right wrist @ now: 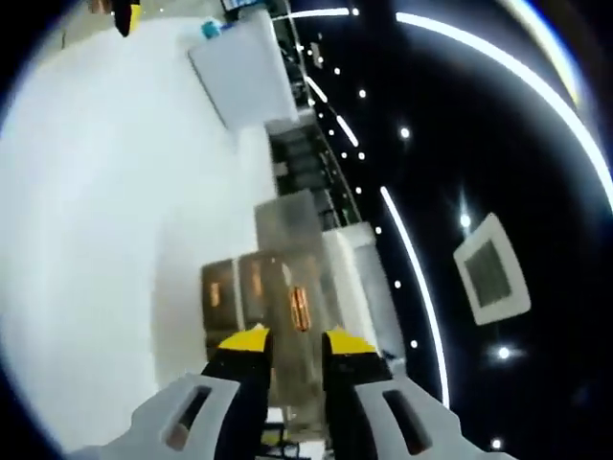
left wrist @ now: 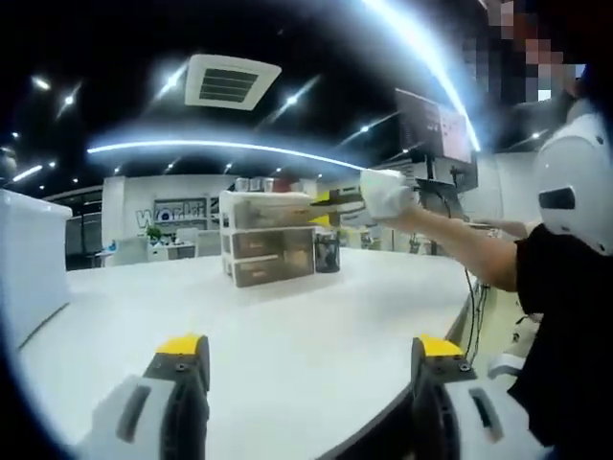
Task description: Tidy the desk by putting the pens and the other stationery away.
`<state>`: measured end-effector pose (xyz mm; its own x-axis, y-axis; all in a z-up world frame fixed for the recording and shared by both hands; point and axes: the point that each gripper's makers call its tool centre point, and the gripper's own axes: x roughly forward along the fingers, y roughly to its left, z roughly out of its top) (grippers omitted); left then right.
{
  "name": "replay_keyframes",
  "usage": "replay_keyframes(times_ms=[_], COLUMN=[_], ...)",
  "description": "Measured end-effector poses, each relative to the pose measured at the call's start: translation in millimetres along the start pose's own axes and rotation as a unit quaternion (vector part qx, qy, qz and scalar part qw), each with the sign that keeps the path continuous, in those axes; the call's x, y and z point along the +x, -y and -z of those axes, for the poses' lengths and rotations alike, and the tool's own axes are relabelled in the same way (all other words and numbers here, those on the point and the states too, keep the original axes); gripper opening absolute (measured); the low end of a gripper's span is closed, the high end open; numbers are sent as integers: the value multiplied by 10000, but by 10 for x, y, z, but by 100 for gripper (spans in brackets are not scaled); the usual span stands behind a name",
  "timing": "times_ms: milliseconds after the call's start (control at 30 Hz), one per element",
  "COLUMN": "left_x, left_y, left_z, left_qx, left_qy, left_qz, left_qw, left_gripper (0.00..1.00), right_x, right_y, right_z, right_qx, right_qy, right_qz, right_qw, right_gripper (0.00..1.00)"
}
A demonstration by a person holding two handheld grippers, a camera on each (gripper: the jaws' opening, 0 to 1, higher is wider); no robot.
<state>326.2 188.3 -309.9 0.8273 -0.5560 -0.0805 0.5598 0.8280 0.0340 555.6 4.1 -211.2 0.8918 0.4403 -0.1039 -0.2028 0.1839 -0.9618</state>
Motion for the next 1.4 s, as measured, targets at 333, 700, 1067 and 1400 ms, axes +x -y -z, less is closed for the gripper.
replay_keyframes(times_ms=[333,700,1067,1400], left_x=[9,19,-22,-42], left_y=[44,84,70,56], left_z=[38,28,31,50], left_qx=[19,15,15,-8], left_qy=[-81,-73,-80,-110], left_qz=[63,116,82,67], left_qw=[9999,9999,9999,9999], left_gripper=[85,85,85,85], right_x=[113,162,405,643], right_y=[-6,53,118,181], right_z=[-7,17,136,310], right_qx=[-453,-452,-452,-432], right_qy=[-115,-165,-309,-491], right_qz=[28,-12,-18,-7], right_qw=[9989,9988,9985,9979], right_gripper=[7,7,7,7])
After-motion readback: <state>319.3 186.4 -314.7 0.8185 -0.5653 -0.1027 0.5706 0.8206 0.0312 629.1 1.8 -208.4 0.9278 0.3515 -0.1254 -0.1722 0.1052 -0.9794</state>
